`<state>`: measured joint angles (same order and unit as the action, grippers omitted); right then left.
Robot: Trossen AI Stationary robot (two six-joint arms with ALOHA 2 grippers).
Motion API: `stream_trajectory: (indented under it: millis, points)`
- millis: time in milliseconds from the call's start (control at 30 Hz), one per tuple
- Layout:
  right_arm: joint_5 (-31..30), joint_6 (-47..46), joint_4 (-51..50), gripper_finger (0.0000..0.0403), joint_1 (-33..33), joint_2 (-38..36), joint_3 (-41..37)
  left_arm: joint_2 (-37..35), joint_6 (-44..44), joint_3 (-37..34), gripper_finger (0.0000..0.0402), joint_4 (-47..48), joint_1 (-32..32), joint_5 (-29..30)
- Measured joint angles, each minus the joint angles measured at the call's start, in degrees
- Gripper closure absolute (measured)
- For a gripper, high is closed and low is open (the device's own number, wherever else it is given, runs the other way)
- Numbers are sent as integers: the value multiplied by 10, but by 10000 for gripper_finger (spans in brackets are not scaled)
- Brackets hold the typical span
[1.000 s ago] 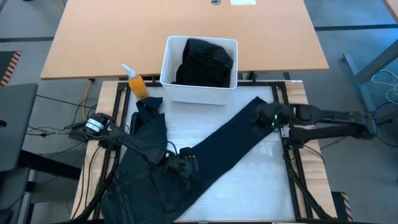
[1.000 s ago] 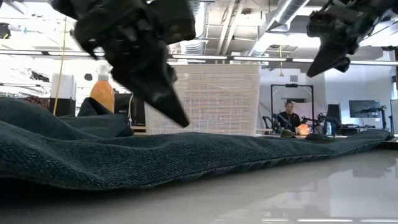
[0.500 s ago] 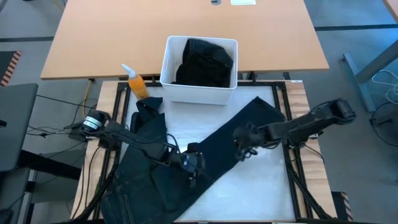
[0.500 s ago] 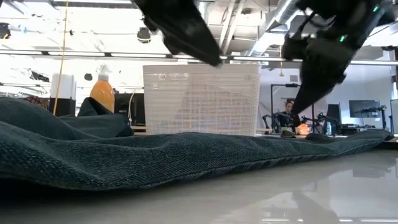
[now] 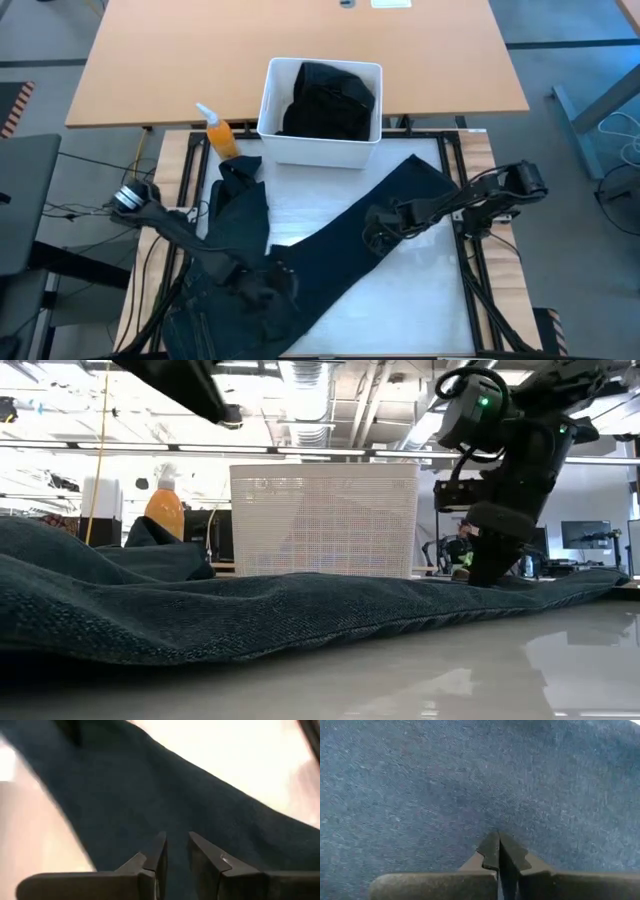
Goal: Fold laundry
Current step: Fold the blue long pants
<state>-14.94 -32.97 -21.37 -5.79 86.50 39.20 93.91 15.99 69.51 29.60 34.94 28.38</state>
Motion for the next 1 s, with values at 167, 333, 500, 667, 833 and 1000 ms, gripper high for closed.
stream_trajectory:
  millis: [167, 333, 500, 667, 833, 1000]
  points:
    - [-38, -18, -54, 382, 22, -11, 0, -81, 62, -91, 366, -55, 38, 51]
    - [-104, -69, -135, 382, 62, -11, -1, -120, 102, -221, 387, -245, 52, 47]
    - [-169, -106, -182, 382, 78, -30, 1, -100, 88, -281, 400, -399, 41, 27]
    - [-170, -112, -187, 382, 60, -90, 28, -67, 82, -283, 401, -409, 25, -16]
    - [-177, -105, -60, 382, -13, -133, 53, -84, 49, -282, 401, -391, 30, -63]
    - [-185, -69, 152, 382, -77, -101, 53, -175, 60, -280, 401, -224, 48, -13]
